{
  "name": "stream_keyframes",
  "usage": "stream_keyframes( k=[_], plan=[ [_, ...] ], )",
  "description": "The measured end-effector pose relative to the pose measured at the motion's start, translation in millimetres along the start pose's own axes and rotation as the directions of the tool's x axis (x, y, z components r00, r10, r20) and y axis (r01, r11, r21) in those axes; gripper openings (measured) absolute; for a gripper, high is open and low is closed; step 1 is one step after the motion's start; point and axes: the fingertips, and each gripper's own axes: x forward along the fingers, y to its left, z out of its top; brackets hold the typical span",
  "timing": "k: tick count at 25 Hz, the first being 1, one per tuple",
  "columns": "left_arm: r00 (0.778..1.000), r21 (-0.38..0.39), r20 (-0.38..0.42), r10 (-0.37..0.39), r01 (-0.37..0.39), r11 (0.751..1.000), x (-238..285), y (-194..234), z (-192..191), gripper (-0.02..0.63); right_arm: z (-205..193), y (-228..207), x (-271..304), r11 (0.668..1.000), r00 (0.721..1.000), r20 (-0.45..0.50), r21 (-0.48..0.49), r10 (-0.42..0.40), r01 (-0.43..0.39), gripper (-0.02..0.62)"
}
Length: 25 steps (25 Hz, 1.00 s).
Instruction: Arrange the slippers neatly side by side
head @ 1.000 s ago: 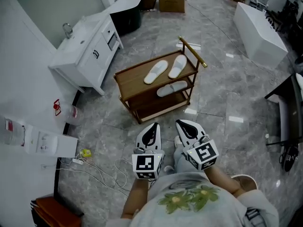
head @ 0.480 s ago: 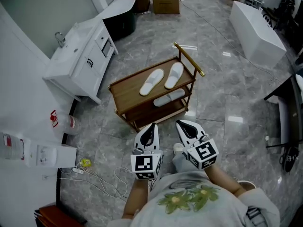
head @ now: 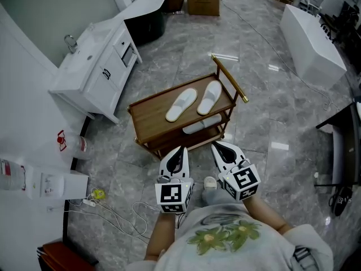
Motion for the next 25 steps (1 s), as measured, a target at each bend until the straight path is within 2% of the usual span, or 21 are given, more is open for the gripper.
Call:
stream_keyframes(
  k=[7,17,25],
  plan=[
    [0.999,0.004,-0.003,0.038,-0.037,0.999,37,11,8,0.015,8,-37,29,1.0,1.0,-0.004,0.007,0.017,-0.017,0.006],
    [0.995,-0.002,-0.043,0.093,-0.093,0.996,65,28,-1,0.015,-1,-52,65,0.999,0.997,-0.06,0.02,0.052,-0.05,0.006],
    [0.992,-0.016,-0.091,0.082,-0.084,0.996,97,58,-14,0.015,-18,-61,100,0.997,0.994,-0.09,0.048,0.058,-0.054,0.008]
  ],
)
